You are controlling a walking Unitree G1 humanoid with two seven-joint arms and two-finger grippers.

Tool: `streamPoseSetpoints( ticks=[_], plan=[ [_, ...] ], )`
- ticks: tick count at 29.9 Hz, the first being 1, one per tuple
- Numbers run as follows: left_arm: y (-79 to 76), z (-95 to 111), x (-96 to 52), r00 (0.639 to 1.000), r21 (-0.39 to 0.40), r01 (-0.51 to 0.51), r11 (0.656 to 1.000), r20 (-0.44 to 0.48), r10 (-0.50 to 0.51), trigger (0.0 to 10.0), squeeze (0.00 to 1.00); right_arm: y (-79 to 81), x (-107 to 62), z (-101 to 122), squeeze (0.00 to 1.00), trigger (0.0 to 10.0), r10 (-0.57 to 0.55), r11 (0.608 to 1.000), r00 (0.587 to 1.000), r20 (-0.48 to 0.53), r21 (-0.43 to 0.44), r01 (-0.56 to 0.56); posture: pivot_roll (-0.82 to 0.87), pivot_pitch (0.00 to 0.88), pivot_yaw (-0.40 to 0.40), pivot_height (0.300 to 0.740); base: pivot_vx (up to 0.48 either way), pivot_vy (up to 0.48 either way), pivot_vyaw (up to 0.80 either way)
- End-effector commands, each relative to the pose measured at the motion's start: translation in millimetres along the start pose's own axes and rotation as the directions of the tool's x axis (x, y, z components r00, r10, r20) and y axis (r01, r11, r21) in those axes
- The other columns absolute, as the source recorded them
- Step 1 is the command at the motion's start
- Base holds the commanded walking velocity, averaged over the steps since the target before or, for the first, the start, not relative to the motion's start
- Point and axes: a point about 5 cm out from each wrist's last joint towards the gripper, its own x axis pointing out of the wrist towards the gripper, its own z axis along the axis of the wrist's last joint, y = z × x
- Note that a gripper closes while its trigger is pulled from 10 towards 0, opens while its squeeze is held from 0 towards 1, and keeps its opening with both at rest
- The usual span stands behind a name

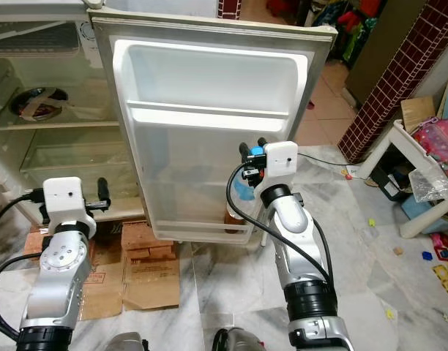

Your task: Restocking fridge

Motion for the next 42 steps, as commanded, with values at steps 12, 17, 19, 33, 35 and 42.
streamPoseSetpoints(
  ticks=[12,17,19,33,35,42],
  plan=[
    [-1.2,2.7,4.5,1.0,-0.012,-0.019,1.0,0.016,0.019,10.0,0.0,0.2,6.6,11.0,0.0,10.0,0.029,1.0,0.999,0.039,-0.002,-0.029,0.07,0.0,-0.088,0.706,0.0,0.0,0.0],
    [-0.4,3.0,6.5,0.999,-0.017,-0.031,0.999,0.019,0.032,10.0,0.0,1.9,8.4,13.4,0.0,10.0,0.039,0.999,0.998,0.049,-0.007,-0.039,0.07,0.0,-0.085,0.702,0.0,0.0,0.0],
    [0.0,3.2,6.7,0.999,-0.018,-0.033,0.999,0.021,0.034,10.0,0.0,1.8,8.3,13.1,0.0,10.0,0.04,0.999,0.998,0.048,-0.007,-0.04,0.07,0.0,-0.084,0.702,0.0,0.0,0.0],
    [1.0,4.1,7.1,0.999,-0.017,-0.047,0.999,0.025,0.048,10.0,0.0,4.0,9.0,12.7,0.0,10.0,0.053,0.999,0.998,0.047,-0.002,-0.053,0.07,0.0,-0.081,0.663,0.0,0.0,0.0],
    [1.2,4.2,7.2,0.998,-0.016,-0.048,0.999,0.026,0.049,10.0,0.0,4.6,9.1,13.1,0.0,10.0,0.055,0.998,0.997,0.048,-0.001,-0.055,0.07,0.0,-0.081,0.653,0.0,0.0,0.0],
    [1.7,4.4,7.1,0.998,-0.013,-0.053,0.999,0.029,0.053,10.0,0.0,4.9,9.6,13.5,0.0,10.0,0.062,0.998,0.997,0.051,0.002,-0.062,0.07,0.0,-0.082,0.618,0.0,0.0,0.0]
  ],
)
